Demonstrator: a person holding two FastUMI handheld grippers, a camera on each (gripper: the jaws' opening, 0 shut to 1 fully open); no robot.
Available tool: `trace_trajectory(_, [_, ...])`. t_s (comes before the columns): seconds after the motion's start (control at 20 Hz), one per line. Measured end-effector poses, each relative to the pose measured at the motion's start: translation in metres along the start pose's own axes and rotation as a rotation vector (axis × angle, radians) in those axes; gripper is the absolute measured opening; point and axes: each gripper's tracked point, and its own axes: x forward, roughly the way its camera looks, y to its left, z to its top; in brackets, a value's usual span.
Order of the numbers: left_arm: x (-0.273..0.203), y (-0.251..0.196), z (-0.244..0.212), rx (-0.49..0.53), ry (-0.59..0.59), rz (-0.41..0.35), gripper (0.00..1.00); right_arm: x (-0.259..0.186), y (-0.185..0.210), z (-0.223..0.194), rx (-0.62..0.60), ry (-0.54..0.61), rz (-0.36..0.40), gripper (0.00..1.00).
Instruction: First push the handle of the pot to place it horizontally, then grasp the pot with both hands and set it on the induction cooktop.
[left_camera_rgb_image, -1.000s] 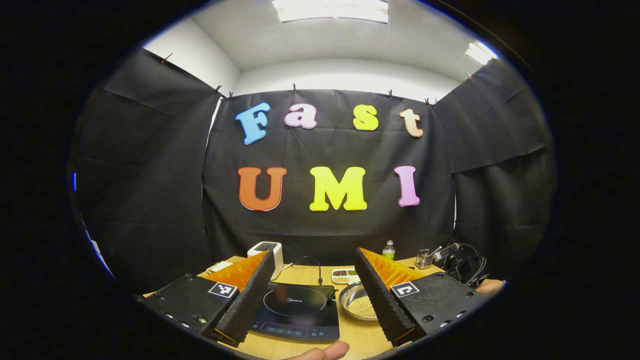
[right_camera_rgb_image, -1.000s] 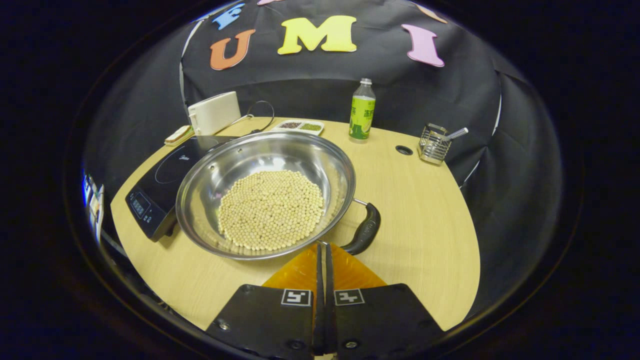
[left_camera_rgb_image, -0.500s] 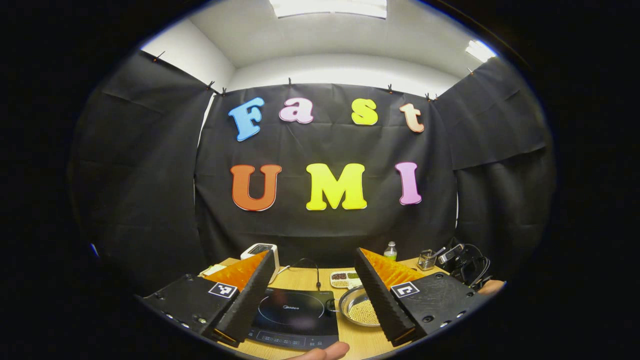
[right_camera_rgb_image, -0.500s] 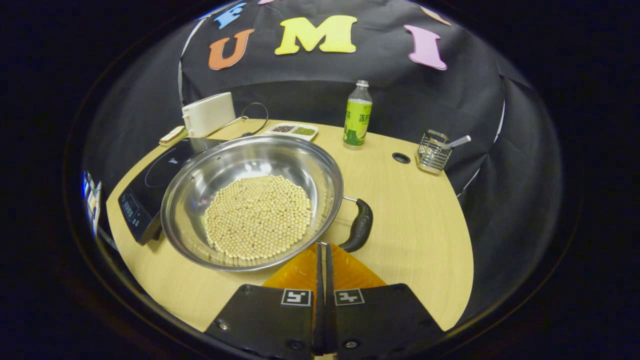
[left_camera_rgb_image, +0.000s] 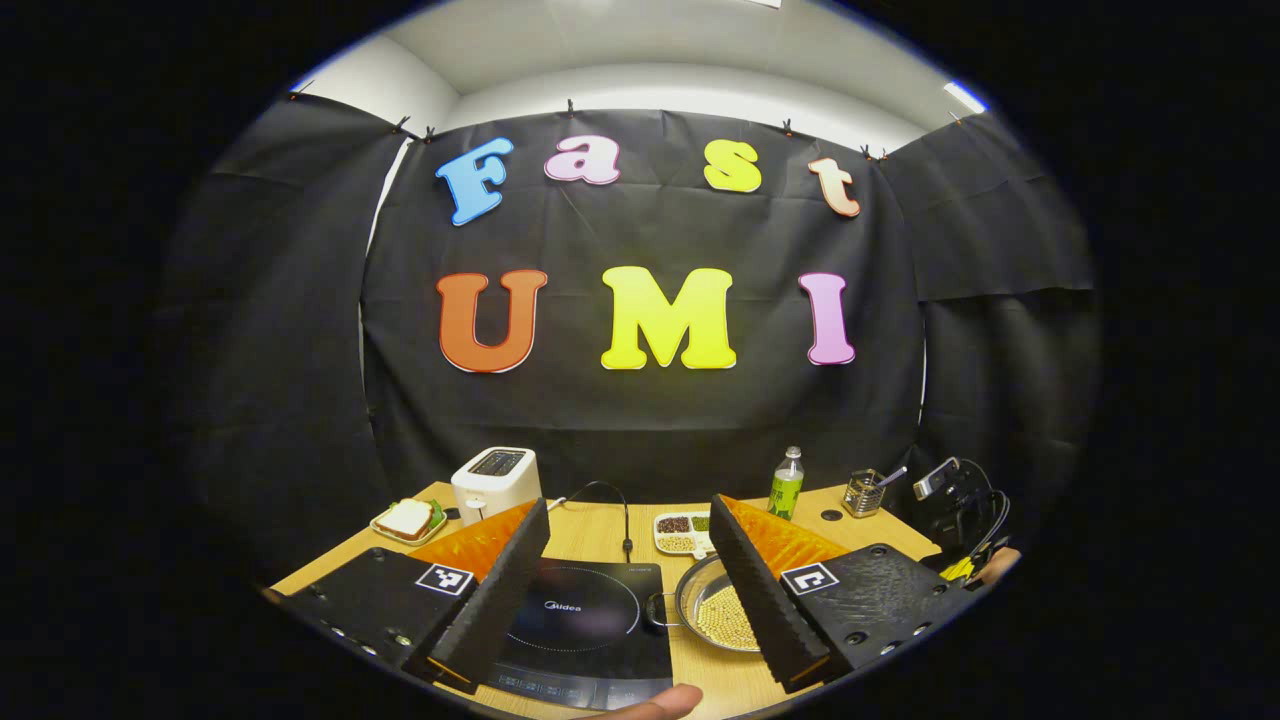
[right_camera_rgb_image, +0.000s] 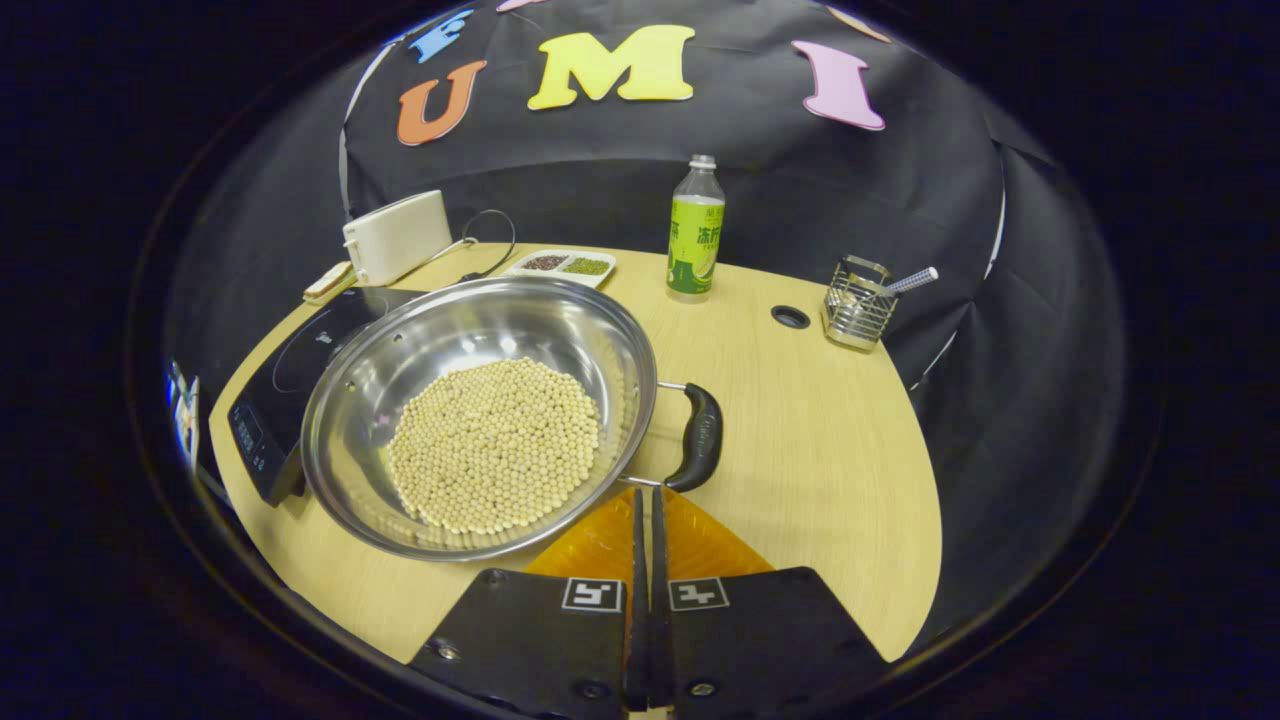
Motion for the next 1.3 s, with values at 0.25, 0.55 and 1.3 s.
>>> trace_trajectory(0.25, [0.035, -0.01, -0.046, -0.032, 0.102, -0.044, 0.96, -0.012, -0.005, -0.002, 0.036, -0.031, -0.022, 0.04])
trace_trajectory(0.55, [0.059, -0.024, -0.101, -0.085, 0.264, -0.08, 0.95, -0.041, -0.016, 0.017, 0.067, -0.143, -0.1, 0.53])
trace_trajectory(1.3, [0.1, -0.044, -0.204, -0.06, 0.55, -0.093, 0.95, 0.011, 0.003, 0.03, 0.206, -0.099, -0.054, 1.0])
